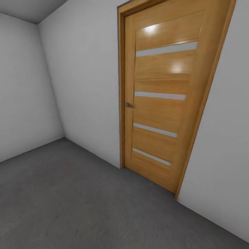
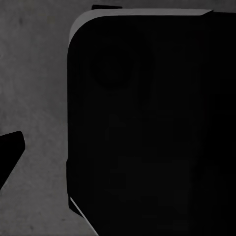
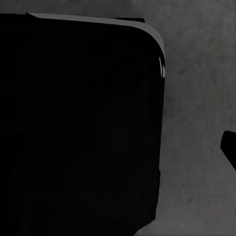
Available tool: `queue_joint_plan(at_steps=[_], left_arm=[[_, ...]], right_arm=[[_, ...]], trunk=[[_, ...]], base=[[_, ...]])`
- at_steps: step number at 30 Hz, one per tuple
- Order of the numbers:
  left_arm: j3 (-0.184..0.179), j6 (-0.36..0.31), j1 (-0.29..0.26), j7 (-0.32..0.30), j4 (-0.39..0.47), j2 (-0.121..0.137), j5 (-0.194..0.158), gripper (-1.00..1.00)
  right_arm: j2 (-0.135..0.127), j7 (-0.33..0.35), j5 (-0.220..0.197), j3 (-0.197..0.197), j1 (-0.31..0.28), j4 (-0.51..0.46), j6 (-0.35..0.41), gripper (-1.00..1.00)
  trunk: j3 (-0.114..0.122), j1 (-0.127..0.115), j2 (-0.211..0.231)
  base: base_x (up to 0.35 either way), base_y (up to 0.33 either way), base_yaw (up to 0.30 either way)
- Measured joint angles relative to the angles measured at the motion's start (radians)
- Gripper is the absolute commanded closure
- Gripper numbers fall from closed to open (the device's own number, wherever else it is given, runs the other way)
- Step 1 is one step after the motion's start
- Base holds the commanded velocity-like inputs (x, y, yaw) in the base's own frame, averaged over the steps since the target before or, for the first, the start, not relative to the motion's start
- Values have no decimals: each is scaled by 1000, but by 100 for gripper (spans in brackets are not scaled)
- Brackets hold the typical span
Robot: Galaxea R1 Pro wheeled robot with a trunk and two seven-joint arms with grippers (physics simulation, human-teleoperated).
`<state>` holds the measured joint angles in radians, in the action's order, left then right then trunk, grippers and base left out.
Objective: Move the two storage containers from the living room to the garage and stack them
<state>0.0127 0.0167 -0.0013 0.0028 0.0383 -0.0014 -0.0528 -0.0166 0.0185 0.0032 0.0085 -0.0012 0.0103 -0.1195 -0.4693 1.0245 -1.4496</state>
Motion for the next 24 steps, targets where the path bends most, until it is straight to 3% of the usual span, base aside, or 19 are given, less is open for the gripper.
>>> queue_joint_plan(at_steps=[9, 24], left_arm=[[0, 0, 0, 0, 0, 0, 0, -100], [-1, 0, 0, 0, 0, 0, 0, -100]], right_arm=[[2, 0, 0, -2, 0, 0, -3, -100], [6, 0, -2, -2, 0, 0, -3, -100]], trunk=[[0, 0, 0], [0, 0, 0]], base=[[261, 265, -40], [261, 265, -230]])
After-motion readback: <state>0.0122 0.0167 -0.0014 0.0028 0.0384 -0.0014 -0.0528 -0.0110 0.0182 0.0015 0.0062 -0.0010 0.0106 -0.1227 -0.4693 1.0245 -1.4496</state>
